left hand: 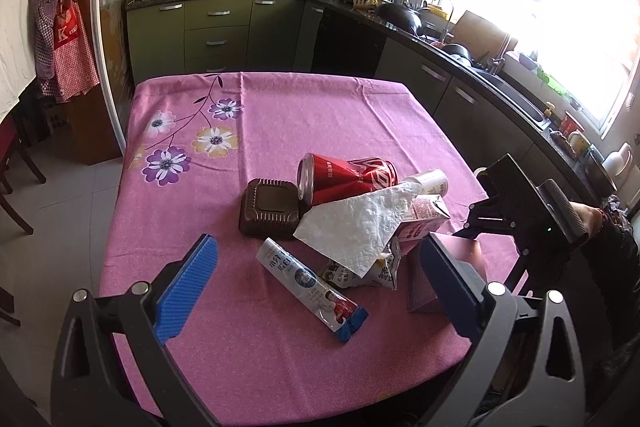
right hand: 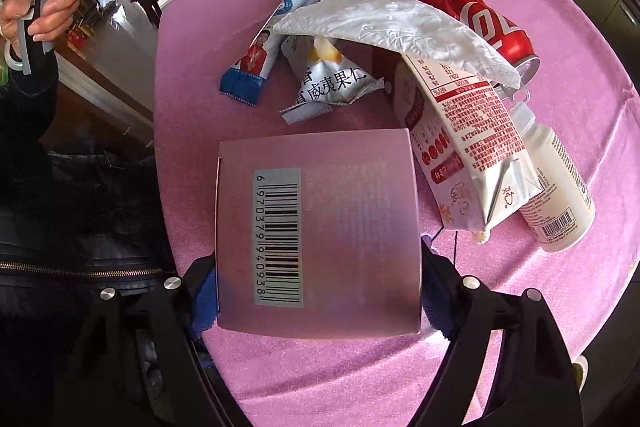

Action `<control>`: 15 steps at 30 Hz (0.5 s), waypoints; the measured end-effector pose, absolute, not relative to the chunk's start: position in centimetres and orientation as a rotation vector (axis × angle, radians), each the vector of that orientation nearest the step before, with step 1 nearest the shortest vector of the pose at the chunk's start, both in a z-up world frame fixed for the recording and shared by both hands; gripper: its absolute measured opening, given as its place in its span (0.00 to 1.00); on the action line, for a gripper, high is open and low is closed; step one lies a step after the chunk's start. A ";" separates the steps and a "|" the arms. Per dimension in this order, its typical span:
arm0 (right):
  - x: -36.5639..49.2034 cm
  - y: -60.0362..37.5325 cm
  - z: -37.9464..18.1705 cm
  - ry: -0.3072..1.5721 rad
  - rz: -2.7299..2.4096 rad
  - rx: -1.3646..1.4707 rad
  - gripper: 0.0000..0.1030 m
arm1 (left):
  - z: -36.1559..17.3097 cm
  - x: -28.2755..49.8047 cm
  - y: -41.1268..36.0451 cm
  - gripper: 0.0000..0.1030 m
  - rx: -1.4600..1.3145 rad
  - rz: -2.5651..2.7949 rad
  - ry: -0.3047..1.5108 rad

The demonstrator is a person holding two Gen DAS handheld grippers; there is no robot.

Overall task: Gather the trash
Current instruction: 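Grasp the pink barcode box with the right gripper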

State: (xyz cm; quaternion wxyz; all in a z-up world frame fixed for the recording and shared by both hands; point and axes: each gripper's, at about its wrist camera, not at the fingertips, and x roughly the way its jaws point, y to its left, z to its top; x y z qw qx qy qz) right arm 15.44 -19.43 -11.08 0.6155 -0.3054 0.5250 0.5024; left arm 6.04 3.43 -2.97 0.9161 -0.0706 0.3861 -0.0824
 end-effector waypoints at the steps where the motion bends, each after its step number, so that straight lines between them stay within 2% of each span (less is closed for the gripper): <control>1: 15.6 -19.3 -11.2 1.209 1.153 -0.692 0.77 | -3.0 6.1 3.4 0.93 -0.147 -0.169 0.796; 6: 15.5 -20.3 -11.3 1.197 1.135 -0.650 0.76 | -3.2 6.1 3.4 0.93 -0.143 -0.167 0.798; 15: 15.8 -27.8 -6.7 1.135 1.068 -0.384 0.76 | -3.6 6.4 3.2 0.93 -0.143 -0.178 0.809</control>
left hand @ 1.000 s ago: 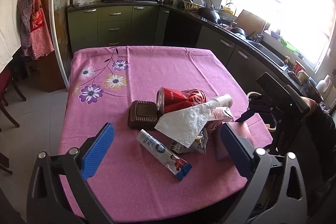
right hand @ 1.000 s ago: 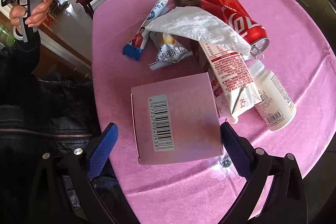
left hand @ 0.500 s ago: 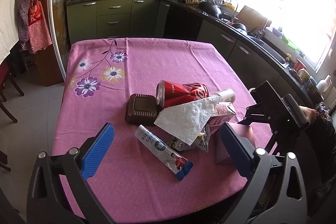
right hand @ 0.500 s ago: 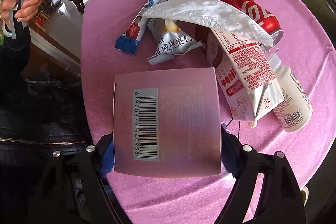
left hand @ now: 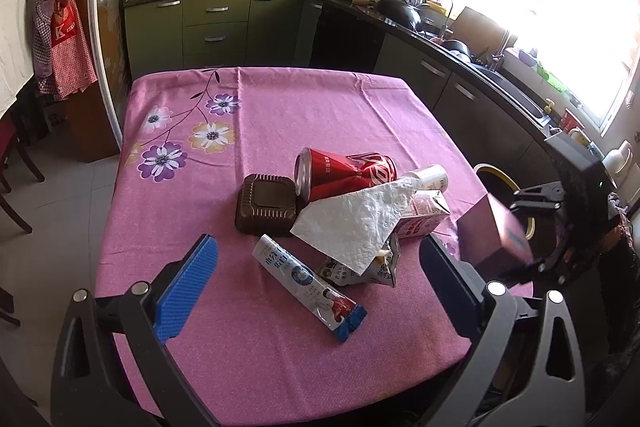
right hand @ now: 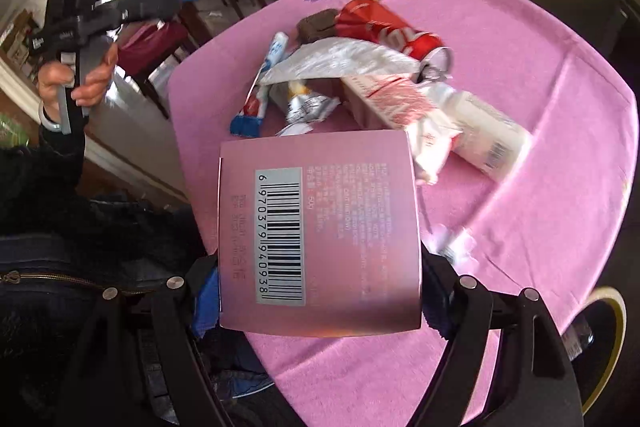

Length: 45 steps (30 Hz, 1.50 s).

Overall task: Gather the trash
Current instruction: 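Carry the pink box over the bin and open the right gripper, then grasp the white toothpaste tube with the left gripper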

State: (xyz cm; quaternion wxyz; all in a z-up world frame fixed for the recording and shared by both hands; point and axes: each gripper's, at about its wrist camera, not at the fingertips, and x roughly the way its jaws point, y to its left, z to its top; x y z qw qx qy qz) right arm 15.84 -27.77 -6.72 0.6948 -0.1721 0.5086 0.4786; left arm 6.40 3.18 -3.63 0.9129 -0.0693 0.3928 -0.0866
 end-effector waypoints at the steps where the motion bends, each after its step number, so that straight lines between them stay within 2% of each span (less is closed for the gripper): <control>1: 16.5 -29.6 -6.1 1.124 1.020 -0.342 0.76 | -3.7 6.4 3.1 0.93 -0.141 -0.182 0.811; 7: 21.1 -42.5 -5.6 1.102 0.548 -0.179 0.76 | -3.9 6.8 2.1 0.93 -0.123 -0.202 0.822; 15: 25.7 -54.2 -11.8 1.211 0.084 -0.074 0.76 | -3.7 6.9 1.1 0.93 -0.092 -0.206 0.830; 19: 25.9 -56.6 -13.2 1.182 -0.010 -0.044 0.89 | -3.8 7.1 1.0 0.93 -0.091 -0.200 0.840; 31: 21.6 -53.9 -9.0 1.038 0.060 0.103 0.90 | -5.6 7.8 0.9 0.93 -0.108 -0.174 0.921; 40: 19.6 -50.3 -8.5 1.047 0.156 0.136 0.90 | -10.5 10.3 3.8 0.92 -0.293 -0.050 1.120; 43: 19.2 -50.0 -8.6 1.045 0.177 0.144 0.90 | -12.1 10.9 3.9 0.88 -0.310 -0.028 1.175; 45: 19.2 -50.0 -8.8 1.042 0.186 0.154 0.90 | -12.8 11.1 3.7 0.75 -0.298 -0.015 1.200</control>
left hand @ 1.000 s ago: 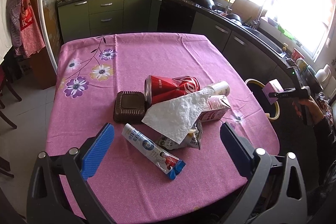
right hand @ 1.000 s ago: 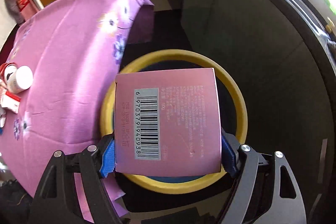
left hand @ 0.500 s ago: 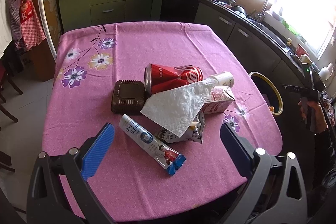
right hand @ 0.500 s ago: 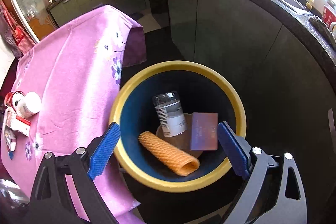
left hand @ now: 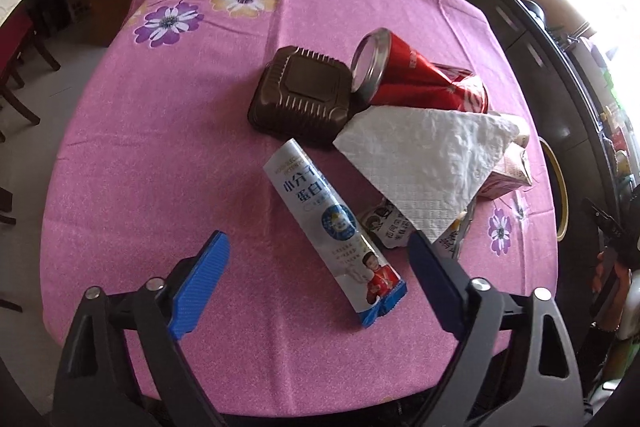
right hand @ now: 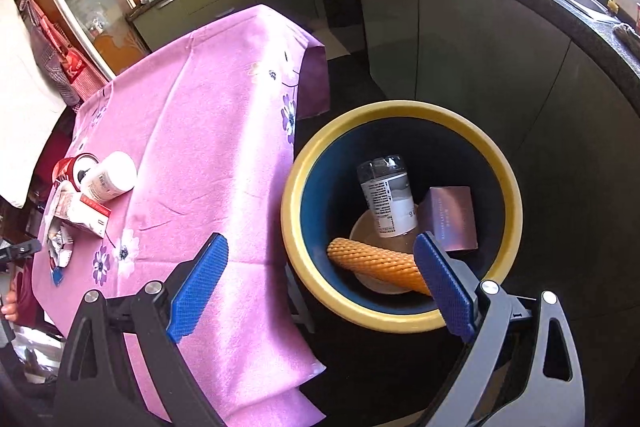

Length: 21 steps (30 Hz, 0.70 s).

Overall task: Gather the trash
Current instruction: 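Grasp the white toothpaste tube with the left gripper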

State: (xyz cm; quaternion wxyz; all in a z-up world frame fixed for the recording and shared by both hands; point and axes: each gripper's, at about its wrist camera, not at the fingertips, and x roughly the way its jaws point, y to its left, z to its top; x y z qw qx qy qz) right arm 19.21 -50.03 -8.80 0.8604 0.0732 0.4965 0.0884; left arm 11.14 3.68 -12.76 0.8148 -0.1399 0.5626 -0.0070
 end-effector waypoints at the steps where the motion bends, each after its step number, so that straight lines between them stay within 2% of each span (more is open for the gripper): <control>1: 19.1 -50.0 -8.8 1.043 0.190 0.157 0.90 | -13.1 11.3 3.6 0.73 -0.295 -0.009 1.215; 10: 19.3 -49.6 -9.4 1.054 0.206 0.167 0.90 | -14.1 12.6 3.2 0.68 -0.289 -0.010 1.245; 15: 19.4 -49.0 -9.4 1.065 0.218 0.161 0.90 | -13.9 13.6 3.1 0.50 -0.247 -0.005 1.251; 18: 19.4 -48.7 -9.3 1.067 0.225 0.158 0.90 | -13.8 13.5 3.0 0.42 -0.240 -0.020 1.261; 21: 19.4 -48.2 -9.3 1.072 0.235 0.152 0.90 | -13.7 13.2 2.3 0.39 -0.191 -0.056 1.271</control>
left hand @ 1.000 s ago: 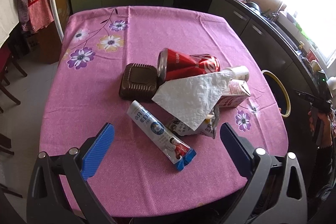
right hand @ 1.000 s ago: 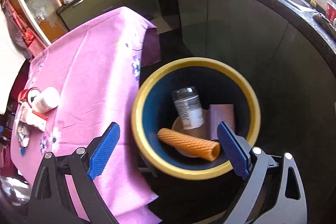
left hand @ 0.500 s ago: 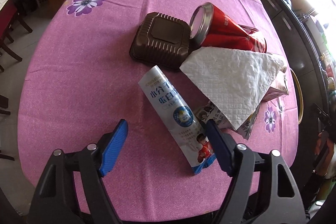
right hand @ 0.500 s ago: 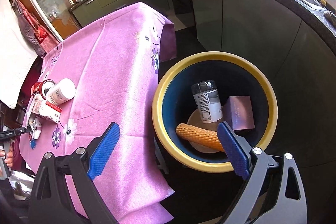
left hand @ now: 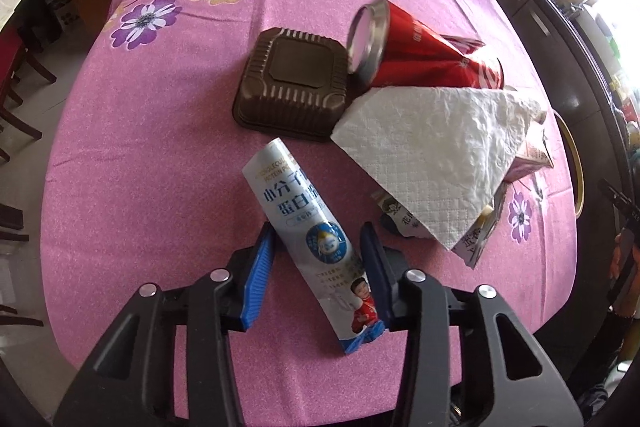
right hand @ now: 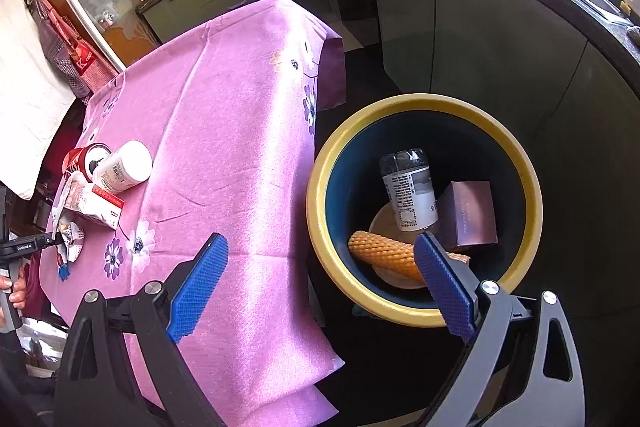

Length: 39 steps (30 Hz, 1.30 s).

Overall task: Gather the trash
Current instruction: 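Grasp the white toothpaste tube with the left gripper, then carry the toothpaste tube over the bin and open the left gripper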

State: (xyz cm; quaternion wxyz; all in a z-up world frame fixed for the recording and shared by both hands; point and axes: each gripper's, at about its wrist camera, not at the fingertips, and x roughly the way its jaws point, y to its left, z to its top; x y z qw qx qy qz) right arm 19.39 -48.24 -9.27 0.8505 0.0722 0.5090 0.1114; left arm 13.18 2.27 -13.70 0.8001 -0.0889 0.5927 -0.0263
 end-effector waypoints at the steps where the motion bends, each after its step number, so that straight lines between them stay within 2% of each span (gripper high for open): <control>1: 19.4 -48.0 -9.3 1.076 0.240 0.148 0.90 | -13.7 13.1 1.8 0.39 -0.163 -0.070 1.276; 4: 19.4 -47.4 -9.4 1.082 0.251 0.136 0.90 | -13.7 12.5 0.4 0.33 -0.090 -0.099 1.279; 6: 19.4 -47.2 -9.4 1.086 0.256 0.134 0.90 | -13.7 12.5 0.0 0.25 -0.073 -0.120 1.284; 8: 19.3 -47.1 -9.3 1.085 0.257 0.133 0.90 | -13.5 12.4 -0.3 0.22 -0.046 -0.128 1.280; 26: 17.8 -49.0 -9.7 1.089 0.222 0.179 0.90 | -6.9 7.0 -4.0 0.19 0.139 -0.260 1.174; 31: 17.3 -50.5 -9.2 1.067 0.186 0.207 0.90 | -4.9 8.8 -10.3 0.19 0.210 -0.438 1.085; 39: 14.9 -53.8 -8.5 1.035 0.117 0.252 0.90 | -4.9 15.3 -23.9 0.19 0.256 -0.728 1.032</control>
